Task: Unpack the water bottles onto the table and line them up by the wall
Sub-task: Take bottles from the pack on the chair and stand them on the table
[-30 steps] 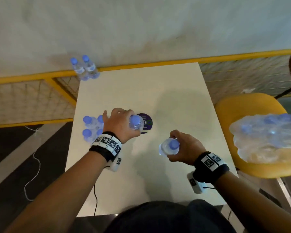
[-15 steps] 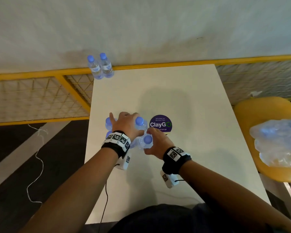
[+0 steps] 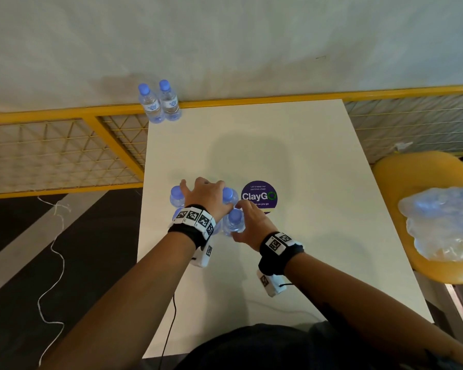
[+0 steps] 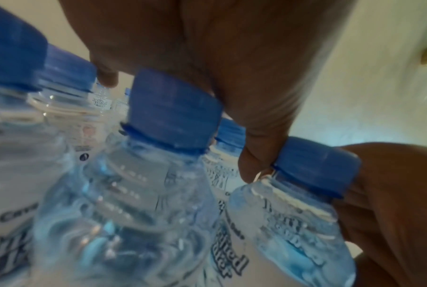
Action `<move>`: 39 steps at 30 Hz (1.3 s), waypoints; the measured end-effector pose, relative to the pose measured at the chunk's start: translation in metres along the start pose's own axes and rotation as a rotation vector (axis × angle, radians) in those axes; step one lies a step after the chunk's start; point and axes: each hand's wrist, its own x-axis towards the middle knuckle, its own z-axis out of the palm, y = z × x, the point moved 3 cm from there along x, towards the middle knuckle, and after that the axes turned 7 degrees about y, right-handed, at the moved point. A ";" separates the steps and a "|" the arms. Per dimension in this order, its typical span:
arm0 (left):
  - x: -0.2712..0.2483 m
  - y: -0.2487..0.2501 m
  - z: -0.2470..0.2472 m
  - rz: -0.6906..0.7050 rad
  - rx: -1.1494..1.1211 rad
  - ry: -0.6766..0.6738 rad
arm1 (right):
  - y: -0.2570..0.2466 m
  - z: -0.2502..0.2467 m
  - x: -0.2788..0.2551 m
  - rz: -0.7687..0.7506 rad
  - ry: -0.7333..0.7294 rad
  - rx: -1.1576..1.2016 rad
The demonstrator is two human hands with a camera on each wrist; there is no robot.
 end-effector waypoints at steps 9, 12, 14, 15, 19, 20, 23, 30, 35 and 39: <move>0.000 0.003 -0.006 0.051 0.010 0.080 | -0.001 0.002 0.004 -0.017 0.019 0.008; -0.001 0.005 -0.011 0.058 0.000 0.086 | 0.000 0.002 0.005 -0.007 0.007 0.001; -0.003 0.004 -0.013 0.049 -0.026 0.083 | 0.001 0.000 0.004 -0.012 -0.005 -0.007; -0.002 0.004 -0.014 0.042 -0.044 0.083 | 0.002 -0.001 0.004 -0.013 -0.012 -0.015; -0.006 0.015 -0.020 0.044 -0.081 0.103 | 0.020 -0.014 -0.003 -0.004 -0.035 0.016; -0.007 0.023 -0.024 0.061 -0.078 0.114 | 0.028 -0.019 -0.006 -0.003 -0.048 0.032; -0.012 0.061 -0.031 0.144 -0.080 0.167 | 0.061 -0.047 -0.022 0.027 -0.065 0.073; -0.030 0.217 0.008 0.442 -0.327 -0.021 | 0.196 -0.147 -0.097 0.241 -0.088 0.039; -0.054 0.353 0.059 0.680 -0.279 -0.295 | 0.315 -0.237 -0.171 0.536 0.110 -0.011; -0.069 0.456 0.098 0.788 -0.333 -0.500 | 0.398 -0.300 -0.219 0.739 0.344 0.072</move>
